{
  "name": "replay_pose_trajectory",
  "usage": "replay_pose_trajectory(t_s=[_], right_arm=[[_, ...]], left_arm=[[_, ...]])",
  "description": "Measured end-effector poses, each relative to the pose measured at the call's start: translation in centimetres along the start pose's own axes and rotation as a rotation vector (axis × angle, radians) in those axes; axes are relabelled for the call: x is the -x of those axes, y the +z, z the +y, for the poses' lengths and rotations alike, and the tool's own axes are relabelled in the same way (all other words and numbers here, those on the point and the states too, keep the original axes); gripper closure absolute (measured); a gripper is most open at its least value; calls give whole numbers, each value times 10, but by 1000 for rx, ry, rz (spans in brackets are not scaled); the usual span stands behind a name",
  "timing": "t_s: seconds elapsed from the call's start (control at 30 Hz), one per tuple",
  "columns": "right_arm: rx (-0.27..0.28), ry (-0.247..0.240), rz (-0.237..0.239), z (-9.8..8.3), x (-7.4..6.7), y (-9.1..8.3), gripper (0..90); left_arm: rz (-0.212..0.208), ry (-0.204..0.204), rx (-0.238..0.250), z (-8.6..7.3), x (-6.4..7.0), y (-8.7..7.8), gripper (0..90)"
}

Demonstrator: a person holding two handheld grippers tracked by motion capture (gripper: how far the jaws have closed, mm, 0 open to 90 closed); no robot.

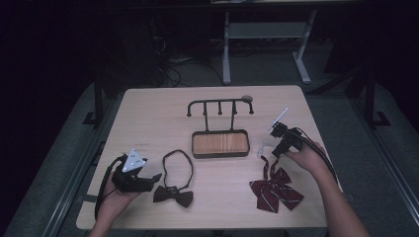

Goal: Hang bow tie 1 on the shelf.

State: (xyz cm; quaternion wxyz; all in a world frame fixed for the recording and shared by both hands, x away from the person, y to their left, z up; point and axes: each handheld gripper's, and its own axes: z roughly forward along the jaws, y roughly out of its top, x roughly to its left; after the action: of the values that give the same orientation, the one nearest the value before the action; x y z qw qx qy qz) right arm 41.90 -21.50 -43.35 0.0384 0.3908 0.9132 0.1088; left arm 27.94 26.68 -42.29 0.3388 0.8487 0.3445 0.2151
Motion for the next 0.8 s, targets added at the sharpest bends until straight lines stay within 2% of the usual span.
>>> replay_pose_trajectory(t_s=[0.23, 0.37, 0.5, 0.8], right_arm=[[-6, -11, -11, 1, -1, 0, 670], [1, 17, -10, 0, 3, -1, 650], [-23, 13, -12, 0, 1, 2, 645], [-46, -16, -26, 4, -2, 7, 765]], left_arm=[[-3, 0, 1, 0, 1, 0, 251], [-1, -1, -1, 0, 0, 0, 252], [-3, 0, -3, 0, 1, 1, 252], [-1, 3, -1, 0, 0, 0, 252]])
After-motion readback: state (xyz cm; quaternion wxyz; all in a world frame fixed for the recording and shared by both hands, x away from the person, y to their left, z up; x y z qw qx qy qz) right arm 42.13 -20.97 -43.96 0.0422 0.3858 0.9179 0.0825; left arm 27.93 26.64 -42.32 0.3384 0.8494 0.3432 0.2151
